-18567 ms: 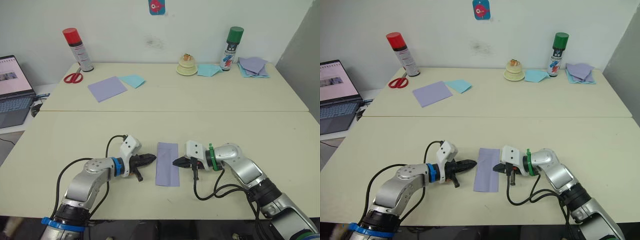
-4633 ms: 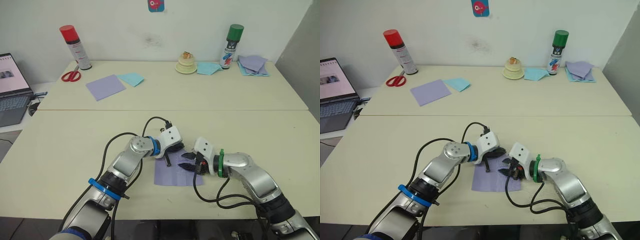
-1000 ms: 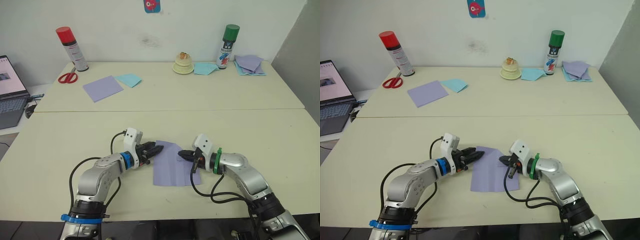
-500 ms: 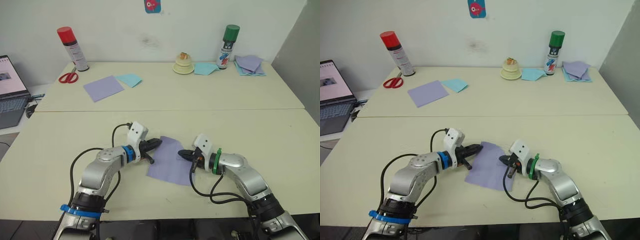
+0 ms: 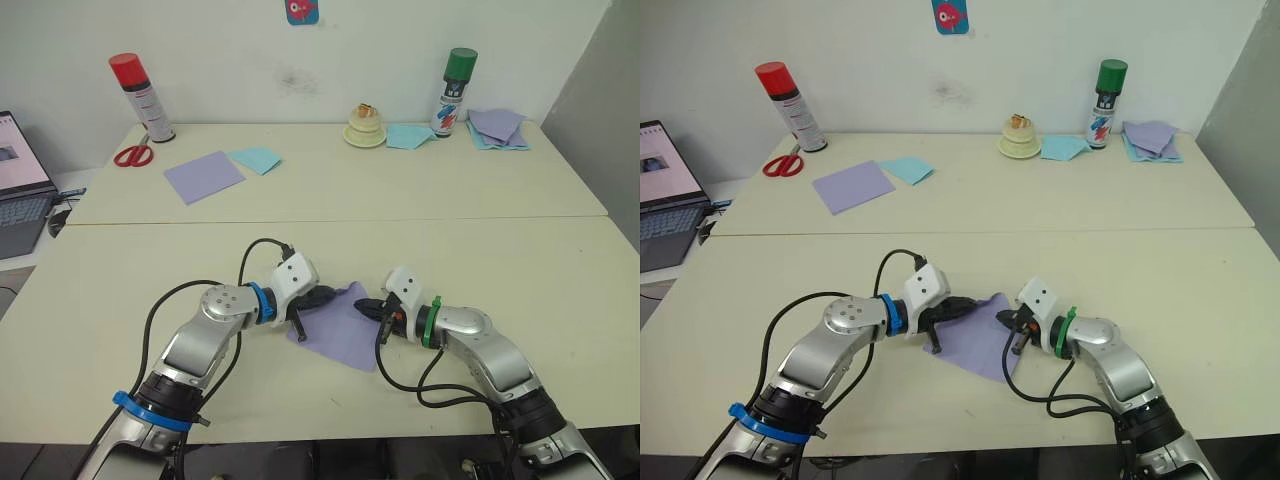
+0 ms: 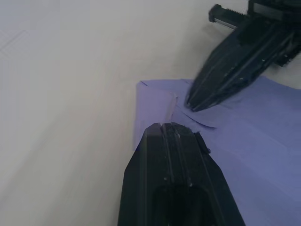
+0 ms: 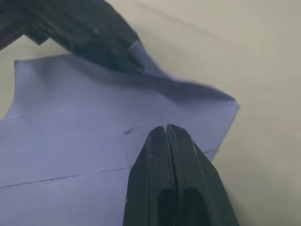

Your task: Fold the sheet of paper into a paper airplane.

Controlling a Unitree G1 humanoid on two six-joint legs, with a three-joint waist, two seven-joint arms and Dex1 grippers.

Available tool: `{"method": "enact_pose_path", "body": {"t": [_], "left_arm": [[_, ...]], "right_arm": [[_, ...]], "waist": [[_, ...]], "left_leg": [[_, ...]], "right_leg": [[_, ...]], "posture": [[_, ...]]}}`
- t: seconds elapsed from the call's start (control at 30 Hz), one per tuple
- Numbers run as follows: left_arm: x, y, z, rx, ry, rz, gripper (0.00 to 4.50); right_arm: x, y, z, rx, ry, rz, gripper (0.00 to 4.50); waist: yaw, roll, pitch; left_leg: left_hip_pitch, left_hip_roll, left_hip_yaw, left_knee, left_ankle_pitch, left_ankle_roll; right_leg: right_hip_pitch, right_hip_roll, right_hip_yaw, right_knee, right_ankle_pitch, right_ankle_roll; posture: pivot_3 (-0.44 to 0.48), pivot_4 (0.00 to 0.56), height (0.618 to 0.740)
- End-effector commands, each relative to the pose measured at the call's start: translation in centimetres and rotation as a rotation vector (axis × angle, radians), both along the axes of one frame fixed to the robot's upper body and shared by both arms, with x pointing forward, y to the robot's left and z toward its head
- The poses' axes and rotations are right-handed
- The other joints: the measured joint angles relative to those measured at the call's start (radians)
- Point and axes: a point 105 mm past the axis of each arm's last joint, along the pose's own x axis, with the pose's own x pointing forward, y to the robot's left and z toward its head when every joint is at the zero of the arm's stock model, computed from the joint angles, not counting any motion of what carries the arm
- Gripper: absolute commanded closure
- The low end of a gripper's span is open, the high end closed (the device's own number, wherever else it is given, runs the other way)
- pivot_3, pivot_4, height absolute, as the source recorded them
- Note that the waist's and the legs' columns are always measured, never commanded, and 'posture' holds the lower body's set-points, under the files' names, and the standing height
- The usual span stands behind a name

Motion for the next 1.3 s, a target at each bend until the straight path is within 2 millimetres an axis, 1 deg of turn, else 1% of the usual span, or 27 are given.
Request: {"method": "enact_pose_path", "body": {"t": [0.03, 0.23, 0.37, 0.57, 0.67, 0.77, 0.9, 1.03, 1.17, 1.23, 1.3], "left_arm": [[-1.1, -1.4, 0.8, 0.014, -0.044, -0.076, 4.44], [-2.0, -2.0, -0.1, 0.078, -0.035, -0.121, 4.44], [-1.6, -0.7, -0.4, 0.228, -0.101, -0.148, 4.44], [-1.1, 0.5, 0.1, 0.322, -0.135, -0.159, 4.44], [-1.2, -0.1, 0.7, 0.287, -0.138, -0.161, 4.44], [-1.5, -1.3, 0.3, 0.259, -0.131, -0.171, 4.44], [-1.8, -1.8, -0.4, 0.275, -0.121, -0.181, 4.44], [-1.7, -2.1, -0.4, 0.276, -0.125, -0.166, 4.44], [-1.7, -2.3, -0.5, 0.277, -0.126, -0.157, 4.44], [-1.6, -2.2, -0.6, 0.283, -0.127, -0.15, 4.44], [-1.5, -2.0, -0.7, 0.293, -0.131, -0.144, 4.44]], "right_arm": [[0.1, -0.4, -0.3, -0.008, 0.013, -0.024, 4.5], [0.3, -0.5, -0.2, -0.011, 0.006, -0.025, 4.5], [0.2, -0.6, -0.2, -0.036, -0.012, 0.001, 4.5], [0.3, -0.9, -0.2, -0.063, -0.033, 0.025, 4.5], [0.7, -1.1, 0.0, -0.062, -0.039, 0.022, 4.5], [0.7, -0.9, 0.0, -0.057, -0.036, 0.025, 4.5], [0.8, -0.9, 0.2, -0.044, -0.037, 0.01, 4.5], [1.2, -1.1, 1.2, 0.003, -0.066, -0.021, 4.5], [1.3, -0.8, 2.8, 0.083, -0.106, -0.021, 4.5], [1.5, -0.3, 3.6, 0.127, -0.126, -0.021, 4.5], [1.9, 0.2, 3.7, 0.127, -0.137, -0.019, 4.5]], "waist": [[0.0, 0.0, 0.0], [0.001, 0.0, 0.0], [0.0, 0.0, 0.0], [0.0, 0.001, 0.0], [-0.002, 0.001, 0.0], [-0.001, 0.001, 0.0], [-0.001, 0.001, 0.0], [-0.001, 0.001, 0.0], [0.001, 0.001, 0.0], [0.001, 0.001, 0.0], [0.001, 0.001, 0.0]], "left_leg": [[0.0, 0.0, 0.0, 0.0, 0.0, 0.0], [0.0, 0.0, 0.0, 0.0, 0.0, 0.0], [0.0, 0.0, 0.0, 0.0, 0.0, 0.0], [0.0, 0.0, 0.0, 0.0, 0.0, 0.0], [0.0, 0.0, 0.0, 0.0, 0.0, 0.0], [0.0, 0.0, 0.0, 0.0, 0.0, 0.0], [-0.001, 0.0, 0.0, 0.0, 0.0, 0.0], [0.0, 0.0, 0.0, 0.0, 0.0, 0.0], [-0.001, 0.0, 0.0, 0.0, 0.0, 0.0], [-0.001, 0.0, 0.0, 0.0, 0.0, 0.0], [-0.001, 0.0, 0.0, 0.0, 0.0, 0.0]], "right_leg": [[0.0, 0.0, 0.0, 0.0, 0.0, 0.0], [0.0, 0.0, 0.0, 0.0, 0.0, 0.0], [0.0, 0.002, 0.0, 0.0, 0.0, 0.0], [0.0, 0.003, 0.0, 0.0, 0.0, 0.0], [0.0, 0.003, 0.0, 0.0, 0.0, 0.0], [0.0, 0.003, 0.0, 0.001, 0.0, 0.0], [0.0, 0.003, 0.0, 0.001, 0.0, 0.0], [0.0, 0.003, 0.0, 0.001, 0.0, 0.0], [0.0, 0.003, 0.0, 0.001, 0.0, 0.0], [-0.001, 0.003, 0.0, 0.001, 0.0, 0.0], [-0.001, 0.003, 0.0, 0.001, 0.0, 0.0]], "posture": [[0.0, 0.15, 0.74], [0.0, 0.15, 0.74], [0.0, 0.15, 0.74], [0.0, 0.15, 0.74], [0.0, 0.15, 0.74], [0.0, 0.15, 0.74], [0.0, 0.15, 0.74], [0.0, 0.15, 0.74], [0.0, 0.15, 0.74], [0.0, 0.15, 0.74], [0.0, 0.15, 0.74]]}}
